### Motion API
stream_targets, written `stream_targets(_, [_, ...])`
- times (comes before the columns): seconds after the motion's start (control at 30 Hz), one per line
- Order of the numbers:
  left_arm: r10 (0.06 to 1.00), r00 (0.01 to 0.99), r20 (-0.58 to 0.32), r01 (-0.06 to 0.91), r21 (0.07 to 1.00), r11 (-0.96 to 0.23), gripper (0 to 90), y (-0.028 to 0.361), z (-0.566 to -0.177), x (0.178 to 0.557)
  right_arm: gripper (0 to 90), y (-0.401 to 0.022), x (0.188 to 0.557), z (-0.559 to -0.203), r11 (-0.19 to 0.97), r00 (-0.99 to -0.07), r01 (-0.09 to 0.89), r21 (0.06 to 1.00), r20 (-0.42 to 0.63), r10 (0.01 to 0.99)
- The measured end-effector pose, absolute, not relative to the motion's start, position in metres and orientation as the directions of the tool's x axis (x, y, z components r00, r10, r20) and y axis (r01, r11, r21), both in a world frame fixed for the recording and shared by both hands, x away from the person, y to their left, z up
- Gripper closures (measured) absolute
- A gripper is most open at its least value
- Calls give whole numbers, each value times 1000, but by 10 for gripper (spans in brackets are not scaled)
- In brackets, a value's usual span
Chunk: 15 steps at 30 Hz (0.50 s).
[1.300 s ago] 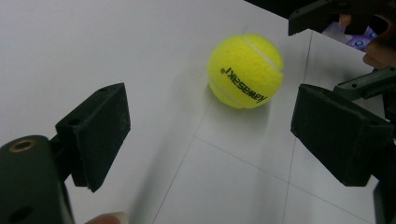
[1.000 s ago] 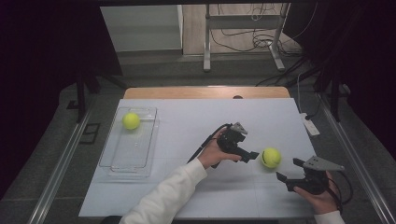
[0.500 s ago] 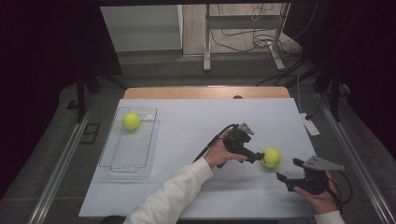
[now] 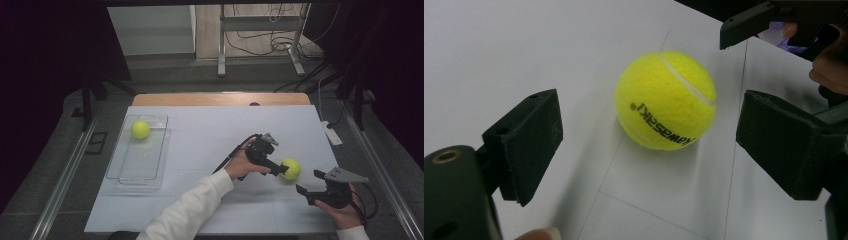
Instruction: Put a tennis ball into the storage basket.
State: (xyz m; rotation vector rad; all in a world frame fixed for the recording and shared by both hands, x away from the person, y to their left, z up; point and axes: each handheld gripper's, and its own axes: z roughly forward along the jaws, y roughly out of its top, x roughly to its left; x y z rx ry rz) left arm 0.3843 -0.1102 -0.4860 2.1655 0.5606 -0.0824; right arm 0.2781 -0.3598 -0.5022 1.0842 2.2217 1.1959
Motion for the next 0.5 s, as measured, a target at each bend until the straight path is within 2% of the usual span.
stream_targets(0.5, [354,896,-266,426,736,-526,121,-123,-491,386,101,-360,278,-502,340,-622,450,826,17,782])
